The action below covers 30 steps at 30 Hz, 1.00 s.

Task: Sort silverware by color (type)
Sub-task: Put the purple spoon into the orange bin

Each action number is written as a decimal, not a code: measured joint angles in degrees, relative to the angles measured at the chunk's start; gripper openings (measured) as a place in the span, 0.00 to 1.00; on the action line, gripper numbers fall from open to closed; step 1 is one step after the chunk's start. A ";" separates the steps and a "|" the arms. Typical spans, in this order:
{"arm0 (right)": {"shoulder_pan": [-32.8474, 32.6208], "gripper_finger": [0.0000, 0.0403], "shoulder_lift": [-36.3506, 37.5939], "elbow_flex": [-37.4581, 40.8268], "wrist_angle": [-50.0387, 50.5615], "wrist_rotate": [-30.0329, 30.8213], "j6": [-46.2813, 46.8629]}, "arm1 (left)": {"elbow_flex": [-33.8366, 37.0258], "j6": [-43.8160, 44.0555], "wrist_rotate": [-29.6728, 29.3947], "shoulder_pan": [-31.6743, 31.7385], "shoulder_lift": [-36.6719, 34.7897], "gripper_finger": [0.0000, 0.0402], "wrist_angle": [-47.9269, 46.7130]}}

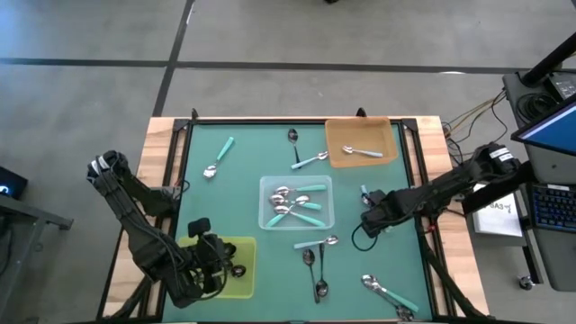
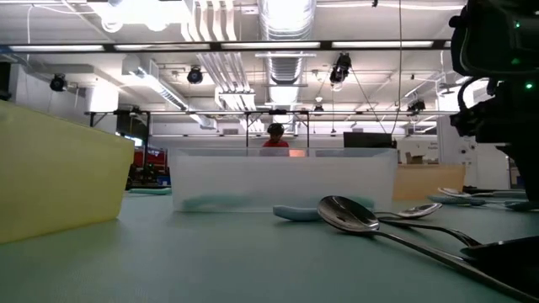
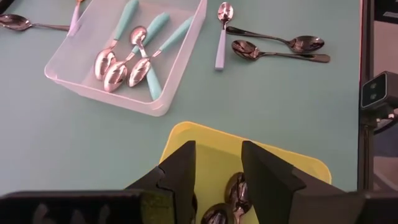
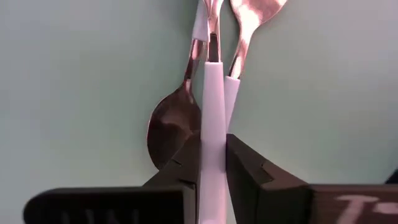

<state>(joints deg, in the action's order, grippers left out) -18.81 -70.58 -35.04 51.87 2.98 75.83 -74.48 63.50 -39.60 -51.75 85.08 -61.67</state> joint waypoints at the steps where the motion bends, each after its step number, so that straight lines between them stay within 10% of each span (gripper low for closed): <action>1: 0.00 0.09 0.35 -0.34 -0.06 0.00 0.00 | 0.00 0.17 -0.01 0.00 0.00 0.29 -0.02; 18: 4.50 0.09 6.84 -16.19 1.87 15.99 -16.62 | 0.00 1.30 -2.57 0.00 0.00 0.29 -0.26; 30: 39.92 0.09 6.66 -20.88 4.00 18.07 -44.67 | 0.00 1.51 -6.47 0.11 0.00 0.29 -0.25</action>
<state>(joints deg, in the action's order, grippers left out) 21.11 -63.92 -55.92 55.87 21.06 31.16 -74.48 65.01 -46.06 -51.64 85.08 -61.92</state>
